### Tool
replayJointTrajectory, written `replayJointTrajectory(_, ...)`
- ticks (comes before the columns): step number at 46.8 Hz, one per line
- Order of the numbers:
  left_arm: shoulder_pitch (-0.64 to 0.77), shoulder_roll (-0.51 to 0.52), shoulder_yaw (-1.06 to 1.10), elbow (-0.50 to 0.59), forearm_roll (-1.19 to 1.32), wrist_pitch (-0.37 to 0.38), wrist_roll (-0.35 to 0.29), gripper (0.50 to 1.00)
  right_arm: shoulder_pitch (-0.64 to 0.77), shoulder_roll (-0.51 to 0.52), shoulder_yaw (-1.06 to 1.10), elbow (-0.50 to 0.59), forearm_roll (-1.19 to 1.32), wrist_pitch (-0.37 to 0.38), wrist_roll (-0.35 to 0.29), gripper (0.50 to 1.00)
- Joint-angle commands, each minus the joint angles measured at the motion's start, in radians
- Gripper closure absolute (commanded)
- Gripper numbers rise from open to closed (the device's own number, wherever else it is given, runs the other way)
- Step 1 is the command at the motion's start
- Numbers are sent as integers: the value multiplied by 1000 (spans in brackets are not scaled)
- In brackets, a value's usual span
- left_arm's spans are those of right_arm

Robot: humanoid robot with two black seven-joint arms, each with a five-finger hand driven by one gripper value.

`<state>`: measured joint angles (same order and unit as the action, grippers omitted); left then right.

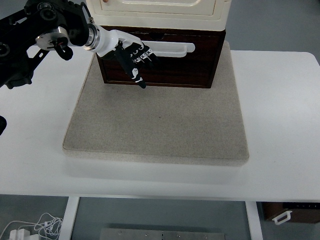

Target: Close drawer under combined cabinet

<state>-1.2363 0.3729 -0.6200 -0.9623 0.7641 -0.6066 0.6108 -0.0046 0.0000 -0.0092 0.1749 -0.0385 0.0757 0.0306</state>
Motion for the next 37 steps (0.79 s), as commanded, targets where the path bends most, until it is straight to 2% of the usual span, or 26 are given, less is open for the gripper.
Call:
replayJointTrajectory(1, 0, 1, 0, 8, -2, 1, 0, 506, 0, 0, 0, 0, 0, 1, 0, 548)
replayJointTrajectory(18, 1, -5, -96, -15, -57, -4, 0, 500, 0, 0, 0, 0, 2, 0, 0, 548)
replayJointTrajectory(37, 3, -8, -187, -70, -311, -4, 0, 500, 0, 0, 0, 0, 0, -1, 0, 548)
